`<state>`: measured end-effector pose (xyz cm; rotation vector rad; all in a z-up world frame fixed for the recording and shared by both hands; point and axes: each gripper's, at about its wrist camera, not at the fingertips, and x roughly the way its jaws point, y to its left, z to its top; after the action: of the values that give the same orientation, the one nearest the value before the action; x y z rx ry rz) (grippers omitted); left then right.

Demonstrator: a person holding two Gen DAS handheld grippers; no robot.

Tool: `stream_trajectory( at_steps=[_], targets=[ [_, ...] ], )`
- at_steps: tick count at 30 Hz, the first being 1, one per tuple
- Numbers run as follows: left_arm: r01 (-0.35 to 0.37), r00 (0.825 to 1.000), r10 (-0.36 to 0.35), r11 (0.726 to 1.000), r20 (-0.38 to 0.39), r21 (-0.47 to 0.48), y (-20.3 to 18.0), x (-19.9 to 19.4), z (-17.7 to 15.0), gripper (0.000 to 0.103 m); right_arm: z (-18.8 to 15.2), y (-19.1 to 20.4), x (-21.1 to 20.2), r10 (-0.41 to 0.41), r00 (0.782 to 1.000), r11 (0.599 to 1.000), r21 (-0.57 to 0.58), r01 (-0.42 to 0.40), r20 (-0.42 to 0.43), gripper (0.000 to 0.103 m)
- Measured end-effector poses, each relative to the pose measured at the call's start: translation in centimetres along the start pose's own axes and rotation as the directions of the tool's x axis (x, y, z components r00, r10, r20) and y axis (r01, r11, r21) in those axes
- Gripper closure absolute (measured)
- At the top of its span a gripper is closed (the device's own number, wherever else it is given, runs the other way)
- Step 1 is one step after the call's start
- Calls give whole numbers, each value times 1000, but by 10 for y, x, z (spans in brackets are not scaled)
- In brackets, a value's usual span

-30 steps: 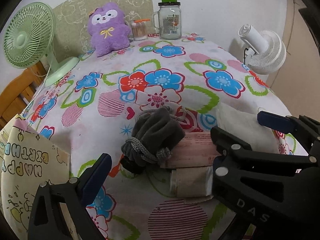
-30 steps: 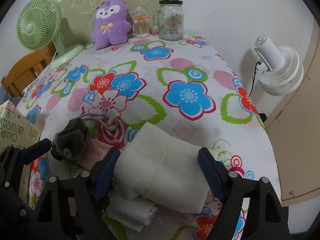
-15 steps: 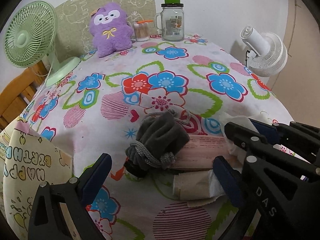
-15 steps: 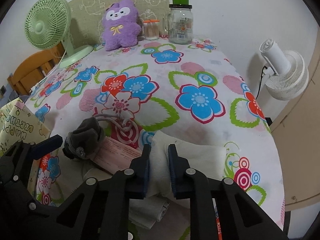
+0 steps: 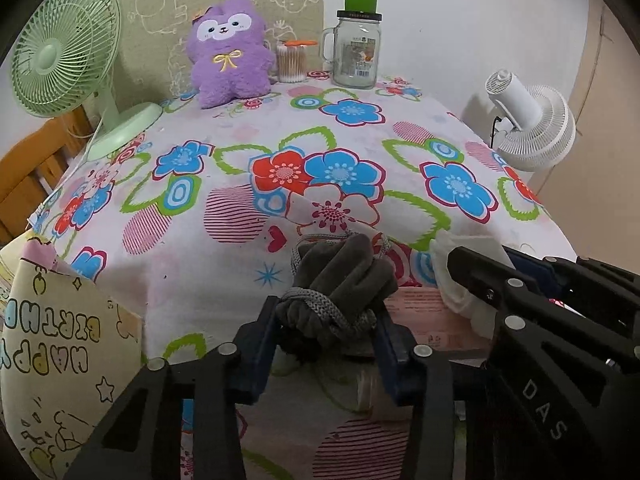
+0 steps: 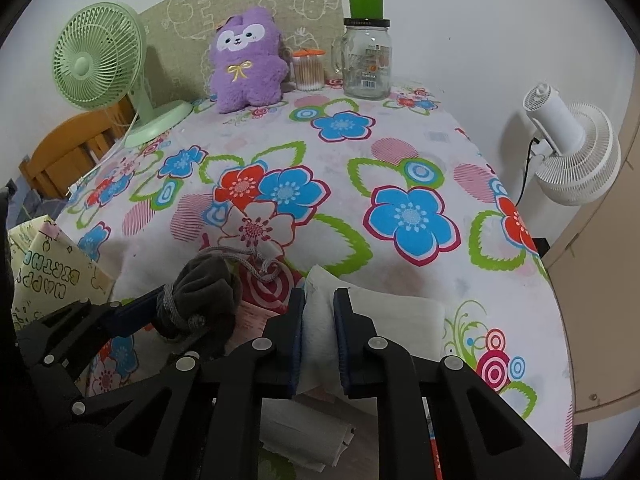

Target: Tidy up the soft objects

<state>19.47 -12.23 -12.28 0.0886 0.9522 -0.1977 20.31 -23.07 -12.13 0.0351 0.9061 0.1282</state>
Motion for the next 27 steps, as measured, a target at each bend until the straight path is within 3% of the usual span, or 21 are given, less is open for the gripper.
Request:
stream_trajectory(
  at_steps=[27],
  targets=[
    [-8, 998, 5, 999, 58, 47, -12, -58, -34, 61, -32, 20, -49, -7, 999, 1000, -18, 8, 52, 86]
  ],
)
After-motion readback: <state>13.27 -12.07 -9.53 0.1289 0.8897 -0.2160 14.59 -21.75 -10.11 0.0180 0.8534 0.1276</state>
